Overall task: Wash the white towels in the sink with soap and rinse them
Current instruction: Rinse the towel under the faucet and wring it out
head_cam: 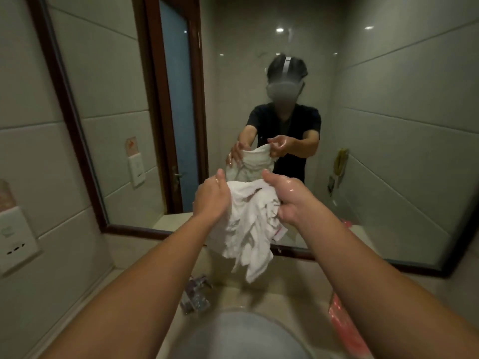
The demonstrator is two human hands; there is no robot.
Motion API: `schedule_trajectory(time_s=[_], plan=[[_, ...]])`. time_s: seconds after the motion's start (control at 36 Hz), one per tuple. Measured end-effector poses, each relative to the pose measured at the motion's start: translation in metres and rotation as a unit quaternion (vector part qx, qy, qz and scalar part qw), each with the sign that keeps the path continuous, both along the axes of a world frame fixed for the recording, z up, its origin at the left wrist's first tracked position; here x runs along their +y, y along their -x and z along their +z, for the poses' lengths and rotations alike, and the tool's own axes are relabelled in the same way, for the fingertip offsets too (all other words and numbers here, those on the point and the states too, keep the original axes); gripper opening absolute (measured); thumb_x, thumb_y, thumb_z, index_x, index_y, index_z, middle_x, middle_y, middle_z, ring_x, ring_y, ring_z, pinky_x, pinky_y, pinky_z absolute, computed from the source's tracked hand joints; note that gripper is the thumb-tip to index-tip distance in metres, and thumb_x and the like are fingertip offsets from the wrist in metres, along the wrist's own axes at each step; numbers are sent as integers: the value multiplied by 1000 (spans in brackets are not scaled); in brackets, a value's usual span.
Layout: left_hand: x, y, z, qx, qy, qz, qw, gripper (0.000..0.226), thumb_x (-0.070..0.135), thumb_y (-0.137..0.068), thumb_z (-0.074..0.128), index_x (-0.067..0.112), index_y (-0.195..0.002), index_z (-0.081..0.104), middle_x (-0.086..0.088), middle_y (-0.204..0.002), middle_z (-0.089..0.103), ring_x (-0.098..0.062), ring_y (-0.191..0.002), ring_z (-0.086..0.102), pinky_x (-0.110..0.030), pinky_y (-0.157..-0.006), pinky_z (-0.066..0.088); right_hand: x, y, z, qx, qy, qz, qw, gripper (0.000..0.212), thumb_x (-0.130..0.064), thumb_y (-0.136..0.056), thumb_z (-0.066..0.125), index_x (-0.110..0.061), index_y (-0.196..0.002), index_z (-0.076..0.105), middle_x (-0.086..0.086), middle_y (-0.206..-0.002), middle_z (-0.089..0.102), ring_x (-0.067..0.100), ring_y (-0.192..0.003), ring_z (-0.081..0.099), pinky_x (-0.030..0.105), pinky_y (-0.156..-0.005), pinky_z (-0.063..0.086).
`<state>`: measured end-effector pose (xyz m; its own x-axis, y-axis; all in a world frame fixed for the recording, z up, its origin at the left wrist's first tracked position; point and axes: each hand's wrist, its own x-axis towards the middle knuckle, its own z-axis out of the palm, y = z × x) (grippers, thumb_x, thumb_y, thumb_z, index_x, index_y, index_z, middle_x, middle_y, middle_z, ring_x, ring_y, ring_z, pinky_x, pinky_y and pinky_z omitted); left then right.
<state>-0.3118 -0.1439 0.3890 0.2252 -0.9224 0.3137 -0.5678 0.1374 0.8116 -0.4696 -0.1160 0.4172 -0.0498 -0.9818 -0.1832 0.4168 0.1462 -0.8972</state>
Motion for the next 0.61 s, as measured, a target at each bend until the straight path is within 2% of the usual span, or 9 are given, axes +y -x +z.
schedule_trajectory(time_s=[0.06,0.14,0.25,0.31,0.39,0.44,0.5,0.58,0.61], plan=[[-2,7,4,23,-3,-21,1000,66,55,-113,19,14,-132,68,-13,-135,67,-36,-129,58,-53,-114,40,-17,0,5,-51,-9,-4,999,38,-22,-107,62,6,-133,63,31,-116,74,48,-97,76,58,-71,65],[0,19,7,86,5,-71,994,75,69,-107,15,25,-145,61,-4,-145,63,-30,-137,54,-60,-119,35,-45,2,15,-91,2,-13,996,41,-27,-107,61,3,-135,63,32,-121,72,52,-102,74,64,-78,63],[10,25,1,150,61,-127,978,80,74,-104,13,21,-130,68,-1,-125,71,-19,-119,63,-46,-107,48,-73,1,26,-117,11,-35,992,44,-33,-100,69,-4,-133,67,29,-125,71,52,-107,73,70,-91,57],[14,22,-6,119,118,-134,977,77,75,-101,16,21,-110,70,3,-105,71,-13,-102,65,-38,-92,51,-81,1,27,-127,17,-49,991,51,-39,-93,77,-6,-132,69,25,-125,73,47,-108,74,64,-99,55],[18,21,-15,60,171,-128,975,54,69,-101,25,30,-91,61,7,-91,62,-7,-88,59,-29,-74,43,-91,2,23,-125,17,-81,989,43,-36,-96,74,-9,-129,73,20,-123,75,43,-104,76,62,-97,57],[21,25,-19,43,164,-127,977,39,64,-103,31,37,-90,55,9,-94,61,-6,-88,59,-30,-74,44,-90,1,18,-129,21,-86,988,49,-41,-95,76,-7,-129,72,18,-119,76,37,-100,78,58,-92,60],[24,30,-20,68,148,-126,979,42,58,-108,29,29,-96,56,4,-95,64,-12,-90,62,-39,-78,49,-86,-2,14,-126,25,-88,988,55,-46,-92,79,-6,-129,72,15,-113,76,31,-91,78,51,-82,64],[29,35,-10,151,93,-124,976,55,49,-114,23,16,-109,66,-1,-104,71,-16,-101,66,-38,-90,50,-85,1,7,-123,25,-99,987,48,-39,-94,77,-5,-127,72,20,-119,76,38,-102,78,60,-90,62],[29,35,-4,182,67,-125,973,58,50,-114,23,15,-108,69,0,-104,73,-15,-102,67,-35,-88,50,-86,5,5,-117,18,-104,987,48,-35,-94,78,-3,-129,71,23,-119,75,41,-102,77,63,-90,61]])
